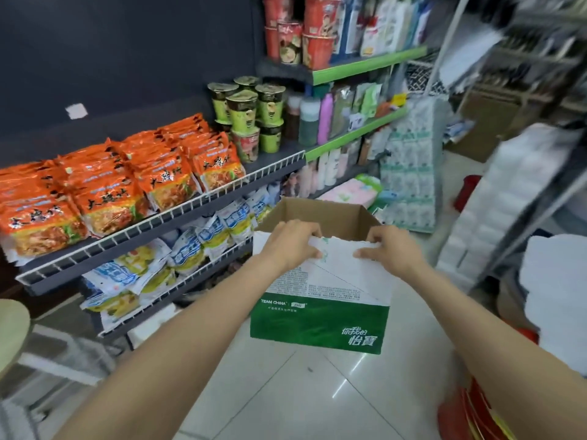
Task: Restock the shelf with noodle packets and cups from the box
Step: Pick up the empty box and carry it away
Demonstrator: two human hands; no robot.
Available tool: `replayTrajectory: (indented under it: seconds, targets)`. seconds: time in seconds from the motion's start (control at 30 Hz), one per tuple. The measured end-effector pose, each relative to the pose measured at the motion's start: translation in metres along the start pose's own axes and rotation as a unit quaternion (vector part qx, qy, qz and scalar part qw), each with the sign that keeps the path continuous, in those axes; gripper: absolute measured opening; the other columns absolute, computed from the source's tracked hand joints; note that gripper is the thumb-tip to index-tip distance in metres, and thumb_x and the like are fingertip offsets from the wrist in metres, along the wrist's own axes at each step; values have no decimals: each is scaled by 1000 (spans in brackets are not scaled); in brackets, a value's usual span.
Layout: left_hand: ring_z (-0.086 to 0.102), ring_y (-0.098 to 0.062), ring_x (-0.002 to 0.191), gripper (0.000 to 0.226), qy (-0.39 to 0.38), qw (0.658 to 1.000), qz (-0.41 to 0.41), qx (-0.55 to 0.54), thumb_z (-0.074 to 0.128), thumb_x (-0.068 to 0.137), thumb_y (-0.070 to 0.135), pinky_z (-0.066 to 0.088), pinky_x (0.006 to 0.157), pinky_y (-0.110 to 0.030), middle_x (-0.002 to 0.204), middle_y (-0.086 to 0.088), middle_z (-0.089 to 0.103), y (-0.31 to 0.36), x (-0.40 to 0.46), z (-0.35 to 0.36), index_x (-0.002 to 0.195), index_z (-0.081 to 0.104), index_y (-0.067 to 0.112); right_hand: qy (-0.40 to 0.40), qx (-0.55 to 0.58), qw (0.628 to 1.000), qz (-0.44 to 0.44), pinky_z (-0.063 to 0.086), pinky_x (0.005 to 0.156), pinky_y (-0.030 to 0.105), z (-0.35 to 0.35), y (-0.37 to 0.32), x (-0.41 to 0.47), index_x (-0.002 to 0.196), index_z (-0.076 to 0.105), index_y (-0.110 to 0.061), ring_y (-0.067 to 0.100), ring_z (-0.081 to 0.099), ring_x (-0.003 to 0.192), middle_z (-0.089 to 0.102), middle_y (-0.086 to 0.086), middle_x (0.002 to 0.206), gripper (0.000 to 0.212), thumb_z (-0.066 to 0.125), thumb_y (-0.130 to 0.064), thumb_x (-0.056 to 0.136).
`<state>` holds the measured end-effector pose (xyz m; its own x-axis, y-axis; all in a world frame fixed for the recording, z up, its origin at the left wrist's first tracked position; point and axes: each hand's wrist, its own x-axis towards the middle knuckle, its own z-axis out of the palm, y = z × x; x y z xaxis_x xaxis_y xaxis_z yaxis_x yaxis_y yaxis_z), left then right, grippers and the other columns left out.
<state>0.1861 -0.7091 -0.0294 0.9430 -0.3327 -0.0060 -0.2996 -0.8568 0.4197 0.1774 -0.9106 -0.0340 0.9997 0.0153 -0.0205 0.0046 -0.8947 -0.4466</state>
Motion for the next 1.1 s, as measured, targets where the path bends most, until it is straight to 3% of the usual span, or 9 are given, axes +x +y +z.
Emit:
replayTrajectory:
  seconds: [0.1,0.2,0.33,0.47,0.6,0.8,1.0,1.1]
  targets:
    - [50,-23,112,32,3,999,29,22,67,86,28,34,93,-33,117,-4,62,25,48,8,115,60,18,25,1,1000,16,28,53,33,-15,34,28,62,38,-22,24,47,71,46,-3,63,42,74,-37,77]
    - [50,-23,114,35,-25,996,66,57,66,86,27,34,94,-35,120,-3,61,39,95,15,117,56,18,72,-29,997,15,41,71,37,-26,64,52,75,54,-19,28,55,88,61,6,86,26,72,-38,78]
    - [56,-30,109,28,-86,989,93,76,69,83,18,45,86,-38,113,-10,63,53,161,29,109,57,16,114,-77,990,28,36,76,35,-35,105,79,93,63,-12,27,54,95,62,7,94,28,69,-37,82]
    - [53,-28,112,32,-101,983,135,71,67,85,19,41,88,-35,117,-11,60,75,221,53,116,58,14,90,-108,988,57,37,72,34,-49,150,115,97,60,-12,26,55,95,59,6,94,30,66,-38,84]
    - [55,-28,108,31,-125,970,197,63,66,87,23,42,87,-35,114,-10,59,104,277,79,116,58,16,68,-137,983,103,47,79,37,-58,195,138,109,59,-18,26,57,100,62,4,103,33,67,-38,84]
    - [55,-30,101,21,-171,943,273,80,61,89,19,36,70,-31,106,-10,55,155,347,104,109,56,22,121,-141,962,199,37,84,38,-70,246,147,99,59,-18,24,54,97,58,0,92,20,62,-35,87]
    - [54,-23,84,19,-189,920,342,42,59,90,15,39,68,-31,99,-3,46,215,379,140,108,60,22,140,-167,932,289,33,82,36,-97,297,131,95,56,-18,23,51,94,52,-1,87,17,60,-33,88]
    - [53,-22,85,19,-192,905,377,30,57,91,15,44,73,-33,100,-3,47,251,383,161,109,60,21,145,-189,913,330,33,79,34,-109,326,116,92,55,-19,22,52,92,48,-3,83,15,60,-32,88]
